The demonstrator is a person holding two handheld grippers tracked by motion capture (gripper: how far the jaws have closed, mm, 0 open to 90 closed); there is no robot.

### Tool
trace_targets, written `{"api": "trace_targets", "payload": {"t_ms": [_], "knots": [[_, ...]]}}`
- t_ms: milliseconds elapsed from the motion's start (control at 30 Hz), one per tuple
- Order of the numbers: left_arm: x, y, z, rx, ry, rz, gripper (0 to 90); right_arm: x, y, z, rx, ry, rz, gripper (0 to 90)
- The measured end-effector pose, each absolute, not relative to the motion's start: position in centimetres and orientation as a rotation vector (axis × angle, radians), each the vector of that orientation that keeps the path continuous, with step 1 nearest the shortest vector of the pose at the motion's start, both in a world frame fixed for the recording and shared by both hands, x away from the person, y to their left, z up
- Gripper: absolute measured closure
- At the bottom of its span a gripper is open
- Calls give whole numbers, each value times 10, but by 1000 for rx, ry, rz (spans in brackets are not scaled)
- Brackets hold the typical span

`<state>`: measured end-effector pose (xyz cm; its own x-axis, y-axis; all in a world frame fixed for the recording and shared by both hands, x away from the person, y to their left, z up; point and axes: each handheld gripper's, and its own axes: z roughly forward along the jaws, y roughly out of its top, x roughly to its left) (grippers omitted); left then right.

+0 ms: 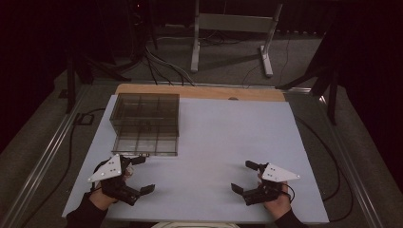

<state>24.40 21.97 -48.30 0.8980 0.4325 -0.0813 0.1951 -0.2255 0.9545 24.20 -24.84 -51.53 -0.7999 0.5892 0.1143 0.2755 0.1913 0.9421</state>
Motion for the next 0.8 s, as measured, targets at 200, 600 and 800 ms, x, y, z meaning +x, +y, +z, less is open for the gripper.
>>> {"api": "trace_targets", "payload": {"t_ms": [200,600,800], "knots": [[246,225,-480,1797,514,272,12,242,-249,-515,834,2194,1645,0],[253,239,-482,1767,625,344,12,243,-249,-516,846,2198,1645,0],[256,249,-482,1763,674,373,12,244,-250,-516,853,2195,1644,0]]}}
